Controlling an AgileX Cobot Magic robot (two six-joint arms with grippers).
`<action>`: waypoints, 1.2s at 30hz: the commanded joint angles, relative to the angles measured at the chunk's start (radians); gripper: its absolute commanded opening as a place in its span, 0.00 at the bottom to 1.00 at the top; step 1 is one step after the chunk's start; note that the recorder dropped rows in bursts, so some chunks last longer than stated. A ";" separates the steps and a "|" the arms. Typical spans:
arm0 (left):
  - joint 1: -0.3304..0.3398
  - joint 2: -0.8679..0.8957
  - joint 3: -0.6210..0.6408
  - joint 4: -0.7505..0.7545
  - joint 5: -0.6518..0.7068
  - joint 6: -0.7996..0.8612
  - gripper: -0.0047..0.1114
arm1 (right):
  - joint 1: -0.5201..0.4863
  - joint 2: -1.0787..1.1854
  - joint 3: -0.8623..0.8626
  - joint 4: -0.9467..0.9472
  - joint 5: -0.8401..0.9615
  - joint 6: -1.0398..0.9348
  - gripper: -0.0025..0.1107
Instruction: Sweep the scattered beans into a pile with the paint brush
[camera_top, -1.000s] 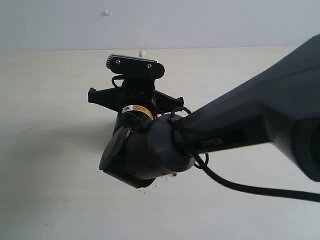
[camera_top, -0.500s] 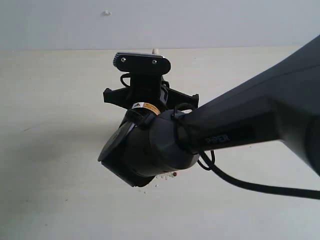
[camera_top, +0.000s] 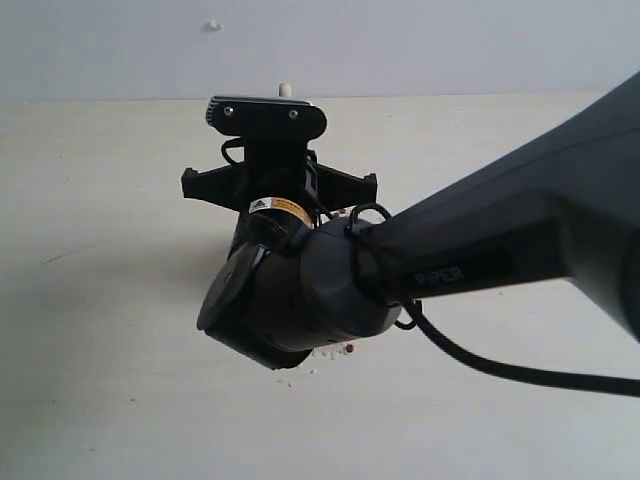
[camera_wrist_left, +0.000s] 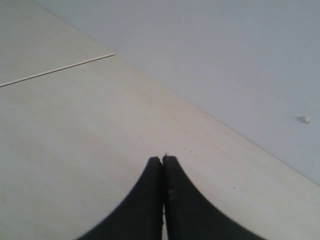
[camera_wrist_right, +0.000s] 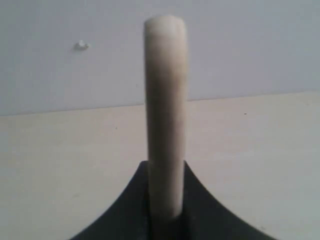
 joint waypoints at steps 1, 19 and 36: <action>0.001 -0.008 -0.002 -0.006 -0.002 0.000 0.04 | 0.002 -0.008 0.003 -0.035 0.010 0.036 0.02; 0.001 -0.008 -0.002 -0.006 -0.002 0.000 0.04 | 0.002 -0.082 0.003 -0.112 -0.087 0.011 0.02; 0.001 -0.008 -0.002 -0.006 -0.002 0.000 0.04 | -0.152 0.083 0.003 -0.344 -0.056 0.734 0.02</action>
